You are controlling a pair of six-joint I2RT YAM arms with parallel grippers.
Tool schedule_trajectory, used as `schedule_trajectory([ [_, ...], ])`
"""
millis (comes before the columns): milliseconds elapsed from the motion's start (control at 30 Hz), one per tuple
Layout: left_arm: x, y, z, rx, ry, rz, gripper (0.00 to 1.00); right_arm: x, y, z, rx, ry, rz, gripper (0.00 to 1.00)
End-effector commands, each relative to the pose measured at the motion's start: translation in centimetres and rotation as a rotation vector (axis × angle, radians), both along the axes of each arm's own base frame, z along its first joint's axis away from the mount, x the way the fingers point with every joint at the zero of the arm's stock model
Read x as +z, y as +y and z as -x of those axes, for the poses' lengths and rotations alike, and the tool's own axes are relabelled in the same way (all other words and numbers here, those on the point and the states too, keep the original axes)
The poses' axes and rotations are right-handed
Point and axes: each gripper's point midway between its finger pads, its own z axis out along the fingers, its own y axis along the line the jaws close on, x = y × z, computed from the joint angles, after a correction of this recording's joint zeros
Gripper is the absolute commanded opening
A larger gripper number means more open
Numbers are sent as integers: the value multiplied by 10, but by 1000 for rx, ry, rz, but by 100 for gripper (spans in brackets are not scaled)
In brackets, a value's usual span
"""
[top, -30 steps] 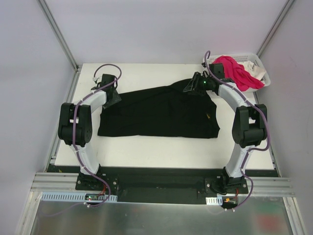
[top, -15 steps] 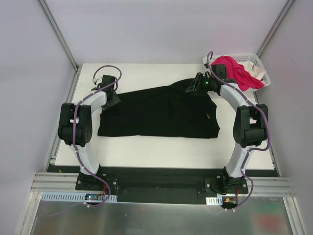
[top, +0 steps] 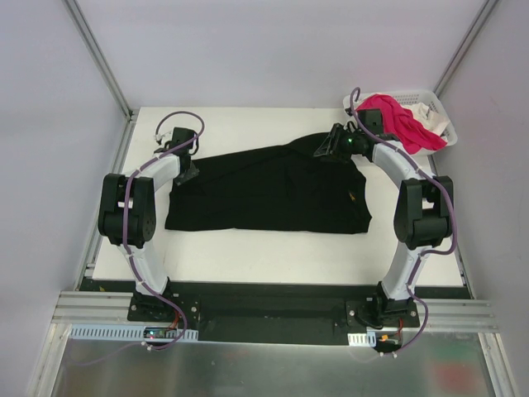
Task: Fold and stack the t-shirts
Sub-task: Grap the side of the flattened tshirt furthest away from the robot with both arms
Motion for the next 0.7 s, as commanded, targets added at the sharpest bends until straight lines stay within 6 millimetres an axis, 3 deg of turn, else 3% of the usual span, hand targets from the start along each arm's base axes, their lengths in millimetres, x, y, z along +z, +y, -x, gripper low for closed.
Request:
schedule_trajectory([
  [0,15,2,-1,14,-27,-16,25,30,0,-1,7,-75,-33,40],
  [33,15,2,0,16,-26,-16,13,30,0,-1,6,-76,-32,40],
  [133,14,0,0,11,-22,-17,2,26,1,-6,4,-70,-31,39],
  [467,13,-2,2,-1,-19,-21,0,0,10,-26,5,-9,-64,44],
  [667,15,-4,3,-14,-23,-37,0,-3,12,-36,9,-13,-72,44],
])
